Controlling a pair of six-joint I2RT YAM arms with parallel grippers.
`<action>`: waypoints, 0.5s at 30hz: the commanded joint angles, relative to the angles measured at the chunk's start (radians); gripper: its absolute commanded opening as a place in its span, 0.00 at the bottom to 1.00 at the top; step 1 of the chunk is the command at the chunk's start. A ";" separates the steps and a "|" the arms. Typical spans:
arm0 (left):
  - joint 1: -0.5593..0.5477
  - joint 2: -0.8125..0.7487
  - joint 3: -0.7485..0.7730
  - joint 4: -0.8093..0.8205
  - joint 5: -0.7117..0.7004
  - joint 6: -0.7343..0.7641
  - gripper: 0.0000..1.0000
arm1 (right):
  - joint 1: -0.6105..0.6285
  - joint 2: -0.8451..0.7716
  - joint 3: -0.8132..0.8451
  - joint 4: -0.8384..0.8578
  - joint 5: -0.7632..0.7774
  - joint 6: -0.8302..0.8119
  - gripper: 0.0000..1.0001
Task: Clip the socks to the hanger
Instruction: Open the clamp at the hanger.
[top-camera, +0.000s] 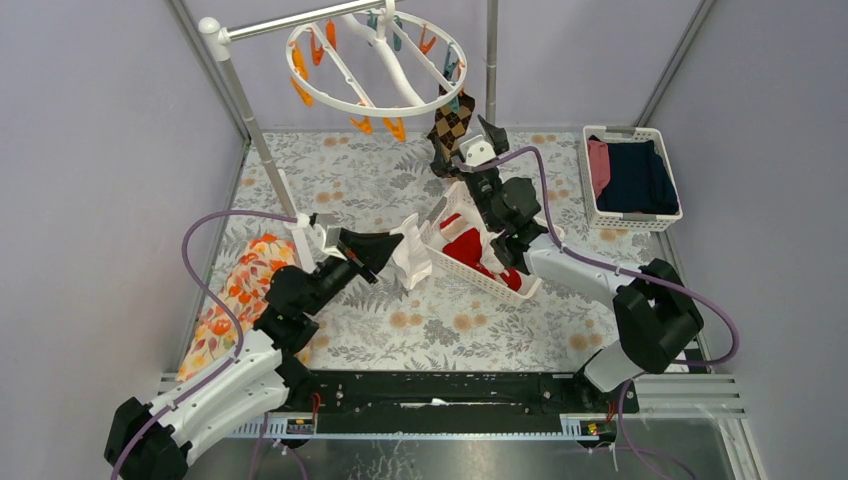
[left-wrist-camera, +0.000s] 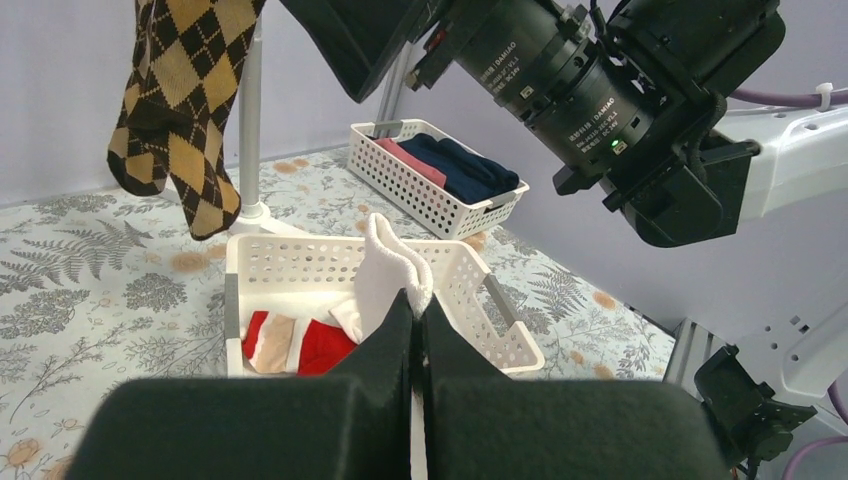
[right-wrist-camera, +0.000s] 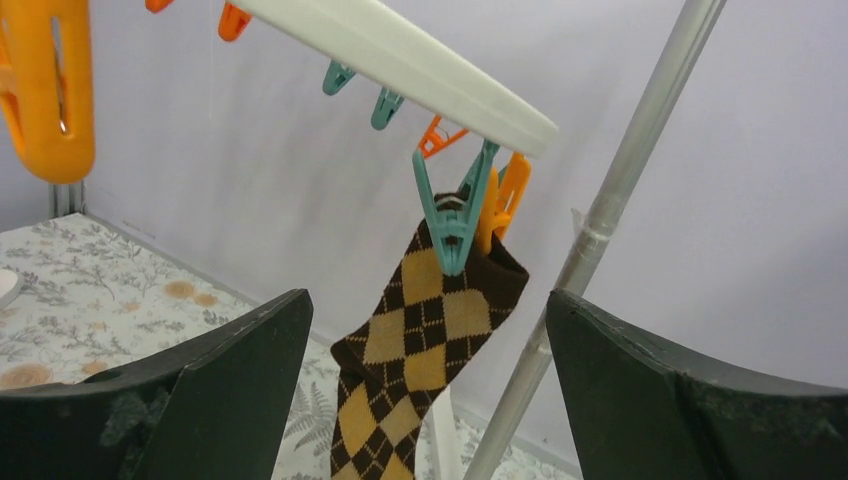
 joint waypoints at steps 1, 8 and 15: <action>-0.002 -0.004 -0.018 0.018 0.011 0.025 0.00 | -0.001 0.055 0.055 0.172 -0.032 -0.059 0.98; -0.012 -0.009 -0.026 0.016 -0.011 0.043 0.00 | -0.022 0.125 0.128 0.249 -0.004 -0.040 1.00; -0.020 -0.006 -0.032 0.016 -0.021 0.055 0.00 | -0.043 0.164 0.188 0.239 -0.028 -0.037 0.98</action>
